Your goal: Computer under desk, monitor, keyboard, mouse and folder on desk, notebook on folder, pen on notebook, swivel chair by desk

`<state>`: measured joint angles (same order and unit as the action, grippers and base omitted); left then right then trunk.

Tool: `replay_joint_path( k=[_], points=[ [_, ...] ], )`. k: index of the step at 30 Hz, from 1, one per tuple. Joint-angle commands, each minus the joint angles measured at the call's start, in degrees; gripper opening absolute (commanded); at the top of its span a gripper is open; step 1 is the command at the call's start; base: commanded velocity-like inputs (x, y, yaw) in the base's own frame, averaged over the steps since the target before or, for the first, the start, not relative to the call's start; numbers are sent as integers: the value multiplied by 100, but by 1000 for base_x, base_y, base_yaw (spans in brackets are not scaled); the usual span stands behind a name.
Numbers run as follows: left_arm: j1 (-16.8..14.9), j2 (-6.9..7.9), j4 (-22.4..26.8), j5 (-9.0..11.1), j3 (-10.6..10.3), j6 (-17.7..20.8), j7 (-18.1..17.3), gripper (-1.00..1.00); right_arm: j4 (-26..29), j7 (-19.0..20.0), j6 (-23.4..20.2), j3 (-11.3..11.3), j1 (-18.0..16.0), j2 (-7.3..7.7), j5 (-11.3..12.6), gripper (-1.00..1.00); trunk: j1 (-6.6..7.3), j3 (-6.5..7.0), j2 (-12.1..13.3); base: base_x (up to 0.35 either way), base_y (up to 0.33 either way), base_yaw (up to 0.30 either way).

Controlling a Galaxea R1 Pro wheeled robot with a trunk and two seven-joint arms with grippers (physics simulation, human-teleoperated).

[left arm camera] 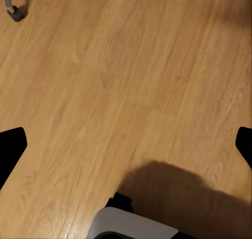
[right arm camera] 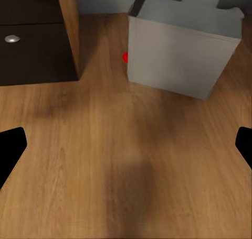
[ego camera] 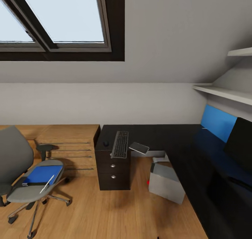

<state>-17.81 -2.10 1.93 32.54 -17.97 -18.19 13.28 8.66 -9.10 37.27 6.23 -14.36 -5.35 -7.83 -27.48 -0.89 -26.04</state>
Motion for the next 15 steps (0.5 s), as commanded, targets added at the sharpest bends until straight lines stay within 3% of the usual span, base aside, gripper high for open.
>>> replay_joint_path(
  k=[1, 6, 11, 15],
  points=[
    [-3, -1, 0, 33, -49, -11, 26, 100, -5, -22, 13, 45, -5, -5, -61, 100, -6, -8, -9, 326, 158, -59],
    [-3, 1, 0, 31, -49, -10, 32, 100, -5, -22, 1, 45, -5, -1, -61, 100, -6, -7, -9, 235, 164, -17],
    [-3, 14, 32, 27, -42, -65, 30, 100, -5, -22, 0, 58, -5, -1, -53, 100, -6, -7, -9, 18, 15, -1],
    [-3, 5, 43, 48, -34, -73, 62, 100, -5, -22, 5, 54, -5, -1, -52, 100, -94, -78, -169, 1, 1, 0]
  ],
)
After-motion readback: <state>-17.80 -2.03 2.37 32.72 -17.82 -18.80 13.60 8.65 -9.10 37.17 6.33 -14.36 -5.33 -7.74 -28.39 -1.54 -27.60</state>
